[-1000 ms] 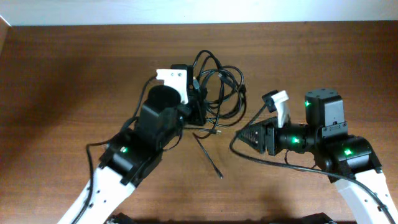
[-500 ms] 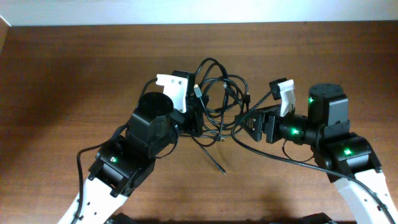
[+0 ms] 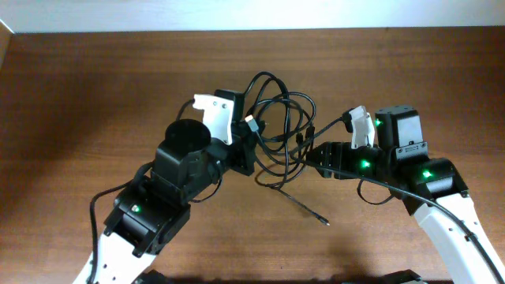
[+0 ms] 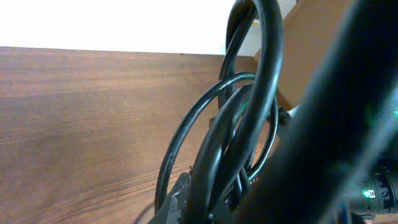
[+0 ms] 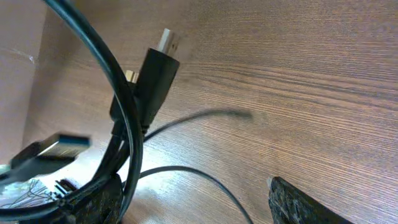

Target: Untangle cables

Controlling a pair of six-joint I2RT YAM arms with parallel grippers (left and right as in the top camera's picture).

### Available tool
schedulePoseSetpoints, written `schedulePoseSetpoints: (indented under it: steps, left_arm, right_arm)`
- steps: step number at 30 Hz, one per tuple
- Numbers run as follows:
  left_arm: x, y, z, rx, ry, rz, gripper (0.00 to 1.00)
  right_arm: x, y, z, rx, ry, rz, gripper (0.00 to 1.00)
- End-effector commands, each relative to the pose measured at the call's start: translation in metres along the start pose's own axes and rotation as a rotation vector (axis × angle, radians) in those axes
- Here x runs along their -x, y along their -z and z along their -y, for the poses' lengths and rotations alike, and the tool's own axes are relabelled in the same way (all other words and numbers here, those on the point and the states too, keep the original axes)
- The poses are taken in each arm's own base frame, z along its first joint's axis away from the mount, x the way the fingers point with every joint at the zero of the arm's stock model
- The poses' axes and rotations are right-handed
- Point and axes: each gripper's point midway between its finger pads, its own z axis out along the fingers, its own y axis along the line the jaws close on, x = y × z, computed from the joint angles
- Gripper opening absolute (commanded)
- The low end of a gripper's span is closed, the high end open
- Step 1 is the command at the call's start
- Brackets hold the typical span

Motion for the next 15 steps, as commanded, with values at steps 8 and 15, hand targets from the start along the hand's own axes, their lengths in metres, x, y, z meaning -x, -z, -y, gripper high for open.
schedulePoseSetpoints:
  steps: [8,15]
  left_arm:
    - [0.005,0.009,0.0,0.014,-0.166,0.009,0.0]
    - [-0.011,0.017,0.051,-0.29,-0.175,-0.068,0.0]
  right_arm:
    - [0.005,0.014,-0.022,0.097,0.051,0.04,0.74]
    - [0.026,0.018,-0.02,0.063,0.095,0.139,0.74]
